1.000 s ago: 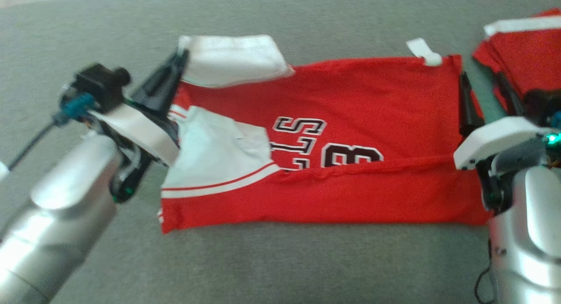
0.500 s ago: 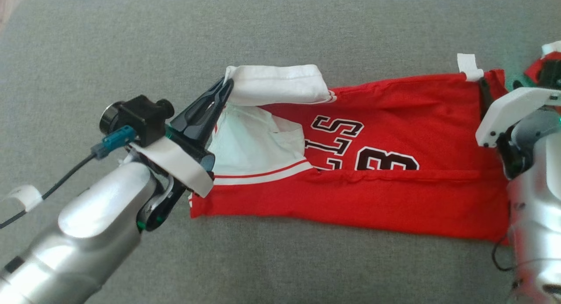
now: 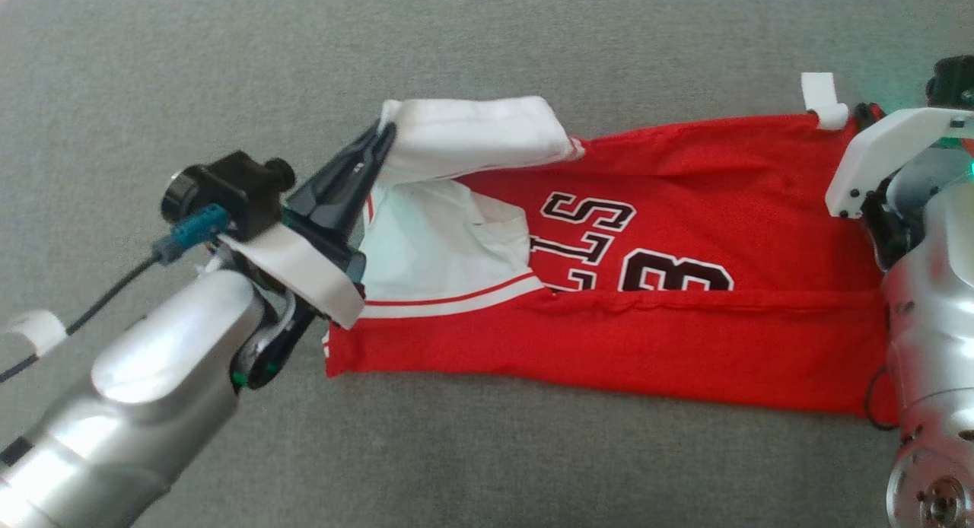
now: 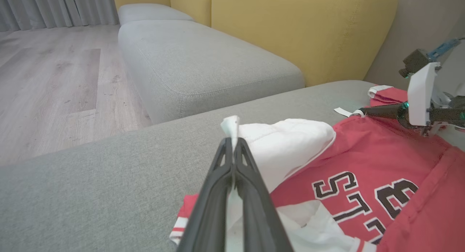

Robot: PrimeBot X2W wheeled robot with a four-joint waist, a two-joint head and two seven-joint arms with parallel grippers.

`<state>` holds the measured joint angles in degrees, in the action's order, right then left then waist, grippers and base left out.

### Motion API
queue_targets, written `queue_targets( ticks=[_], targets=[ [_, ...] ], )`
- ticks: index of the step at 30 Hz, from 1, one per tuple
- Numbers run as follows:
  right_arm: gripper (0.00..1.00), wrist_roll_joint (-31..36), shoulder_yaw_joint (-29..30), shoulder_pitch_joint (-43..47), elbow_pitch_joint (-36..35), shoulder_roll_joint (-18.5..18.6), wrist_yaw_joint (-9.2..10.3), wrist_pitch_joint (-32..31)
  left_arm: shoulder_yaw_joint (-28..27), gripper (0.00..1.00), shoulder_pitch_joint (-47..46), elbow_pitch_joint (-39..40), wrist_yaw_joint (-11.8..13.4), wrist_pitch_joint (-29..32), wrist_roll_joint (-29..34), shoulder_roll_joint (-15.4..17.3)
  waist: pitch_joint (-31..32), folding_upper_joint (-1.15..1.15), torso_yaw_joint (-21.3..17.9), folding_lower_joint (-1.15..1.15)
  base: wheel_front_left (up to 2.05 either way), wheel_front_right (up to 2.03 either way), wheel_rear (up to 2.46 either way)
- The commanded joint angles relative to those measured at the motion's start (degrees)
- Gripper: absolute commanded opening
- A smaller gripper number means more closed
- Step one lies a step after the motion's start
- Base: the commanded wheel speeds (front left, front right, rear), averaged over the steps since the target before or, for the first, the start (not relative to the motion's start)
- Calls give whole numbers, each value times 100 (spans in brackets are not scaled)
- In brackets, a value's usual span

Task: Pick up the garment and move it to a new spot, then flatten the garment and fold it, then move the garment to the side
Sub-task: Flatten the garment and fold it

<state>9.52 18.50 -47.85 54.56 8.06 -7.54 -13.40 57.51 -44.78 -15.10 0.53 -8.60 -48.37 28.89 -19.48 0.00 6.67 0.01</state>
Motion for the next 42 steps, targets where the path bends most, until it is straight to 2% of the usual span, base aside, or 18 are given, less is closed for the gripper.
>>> queue_targets(
  ticks=[1, 9, 13, 18, 24, 33, 42],
  targets=[
    [0, -35, -126, -218, -135, 10, 5, 109, -311, 0, -324, 86, 34, -21, -28, 225, 29, 0, -48, -1, 0, 0, 0],
    [0, -824, -502, -768, -41, -83, 5, 1006, -713, 0, -696, -417, 43, 49, -387, 244, 103, 0, -350, -1, 0, 0, 0],
    [0, -1446, -798, -1004, -106, -149, 5, 1286, -793, 0, -1095, -863, -62, 90, -367, 208, 47, 0, -467, -1, 0, 0, 0],
    [0, -2283, -1172, -1130, -247, -166, 5, 1433, -805, 0, -1709, -1506, -259, -41, -198, -10, -44, 0, -545, -1, 0, 0, 0],
    [0, -3033, -1497, -1107, -357, -118, 5, 1692, -976, 0, -2270, -2305, -271, -443, -33, -294, -60, 0, -605, -1, 0, 0, 0],
    [0, -3773, -1983, -772, -284, 97, 5, 1478, -864, 0, -2155, -2932, -571, -624, 247, -626, 74, 0, -494, -1, 0, 0, 0],
    [0, -4536, -2666, 98, -676, 636, 5, 834, -486, 0, -1330, -2839, -714, -587, 378, -554, 407, 0, -320, -1, 0, 0, 0]
  ],
)
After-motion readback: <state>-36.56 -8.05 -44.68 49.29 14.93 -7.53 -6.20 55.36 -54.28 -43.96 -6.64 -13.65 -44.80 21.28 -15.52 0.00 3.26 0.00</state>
